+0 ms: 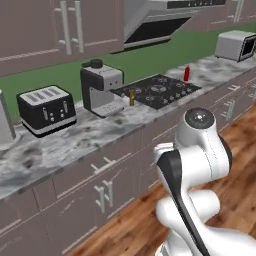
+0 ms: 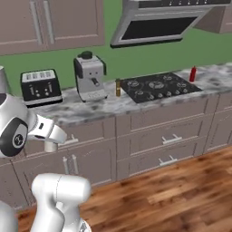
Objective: Collect the turmeric, ketchup, and shaker from the cabinet and place them next to the stove.
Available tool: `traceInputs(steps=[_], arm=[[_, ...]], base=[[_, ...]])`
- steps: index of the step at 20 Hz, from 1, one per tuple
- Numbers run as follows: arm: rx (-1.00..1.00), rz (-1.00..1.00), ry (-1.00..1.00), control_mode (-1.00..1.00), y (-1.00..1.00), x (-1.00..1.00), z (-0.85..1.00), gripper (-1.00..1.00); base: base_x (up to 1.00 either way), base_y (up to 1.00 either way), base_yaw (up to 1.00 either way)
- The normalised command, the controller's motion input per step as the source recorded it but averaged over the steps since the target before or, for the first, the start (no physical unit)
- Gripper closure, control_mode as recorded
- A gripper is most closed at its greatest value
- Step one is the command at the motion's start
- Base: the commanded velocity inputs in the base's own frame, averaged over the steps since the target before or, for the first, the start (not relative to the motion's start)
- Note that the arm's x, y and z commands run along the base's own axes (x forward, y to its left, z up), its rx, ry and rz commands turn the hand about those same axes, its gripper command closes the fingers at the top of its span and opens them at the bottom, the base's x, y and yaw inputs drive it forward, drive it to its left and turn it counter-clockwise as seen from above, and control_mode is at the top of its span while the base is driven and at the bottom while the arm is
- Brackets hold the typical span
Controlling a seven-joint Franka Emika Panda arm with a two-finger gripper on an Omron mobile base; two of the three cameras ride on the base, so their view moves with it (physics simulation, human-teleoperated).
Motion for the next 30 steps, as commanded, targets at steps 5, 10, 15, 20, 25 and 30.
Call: traceInputs(steps=[5,10,15,20,25,30], arm=[[0.0,0.0,0.0,1.0,0.0,0.0,0.0,1.0],[0.0,0.0,0.0,1.0,0.0,0.0,0.0,1.0],[0.0,0.0,0.0,1.0,0.0,0.0,0.0,1.0],[0.0,0.0,0.0,1.0,0.0,0.0,0.0,1.0],[0.0,0.0,0.0,1.0,0.0,0.0,0.0,1.0],[0.0,0.0,0.0,1.0,0.0,0.0,0.0,1.0]], base=[[0.93,-0.51,0.2],[0.88,-0.45,0.23],[0.64,-0.41,0.27],[0.48,-0.24,0.41],[0.45,-0.34,0.46],[0.41,-0.51,0.42]])
